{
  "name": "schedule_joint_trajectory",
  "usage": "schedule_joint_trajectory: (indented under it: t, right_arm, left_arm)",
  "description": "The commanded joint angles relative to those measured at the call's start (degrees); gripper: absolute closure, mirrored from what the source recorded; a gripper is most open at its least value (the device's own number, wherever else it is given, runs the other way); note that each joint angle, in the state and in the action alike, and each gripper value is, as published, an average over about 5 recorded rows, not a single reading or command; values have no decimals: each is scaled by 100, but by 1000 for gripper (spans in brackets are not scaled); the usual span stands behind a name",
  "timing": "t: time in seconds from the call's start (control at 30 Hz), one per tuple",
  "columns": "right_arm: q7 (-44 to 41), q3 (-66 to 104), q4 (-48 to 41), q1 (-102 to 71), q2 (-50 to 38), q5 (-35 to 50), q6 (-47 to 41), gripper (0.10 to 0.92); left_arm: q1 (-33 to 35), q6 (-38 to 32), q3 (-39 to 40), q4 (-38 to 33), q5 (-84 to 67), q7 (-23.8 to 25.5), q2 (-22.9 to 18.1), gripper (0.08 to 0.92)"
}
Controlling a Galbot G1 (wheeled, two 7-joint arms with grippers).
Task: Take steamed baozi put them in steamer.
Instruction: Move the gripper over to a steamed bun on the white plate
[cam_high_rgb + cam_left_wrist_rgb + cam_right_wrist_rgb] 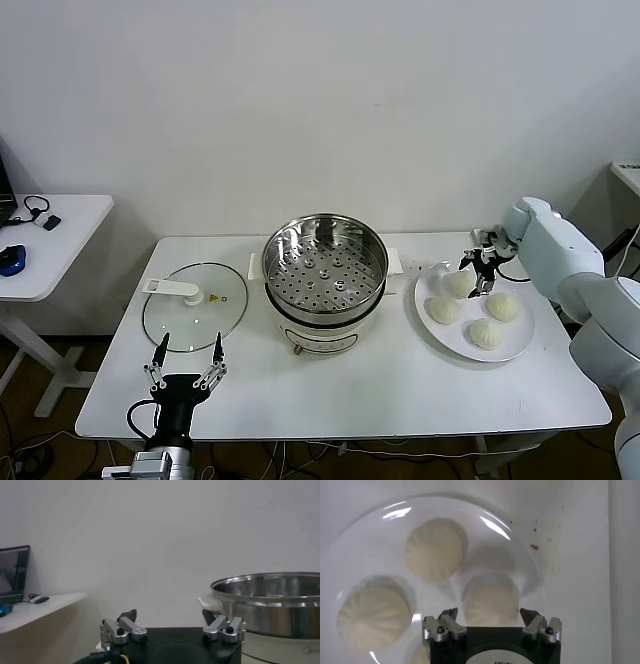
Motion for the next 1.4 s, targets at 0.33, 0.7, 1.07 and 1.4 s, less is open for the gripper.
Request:
schedule_joint_trajectory:
  t: [0.33, 0.7, 1.07, 1.4]
  right_arm:
    - [89, 186, -330, -13, 194, -344, 120, 203]
    - [99, 469, -434, -28, 227, -668, 107, 203]
    - [150, 517, -412, -58, 273, -760, 88, 310]
    - [42, 323, -109, 109, 158, -694, 118, 362]
  left_arm:
    - [17, -37, -101, 19, -107, -9, 20, 177]
    - [-6, -41, -104, 22, -125, -3, 21, 177]
    - [-23, -55, -84, 20, -154, 4, 29, 177]
    - [-35, -28, -107, -18, -168, 18, 29, 177]
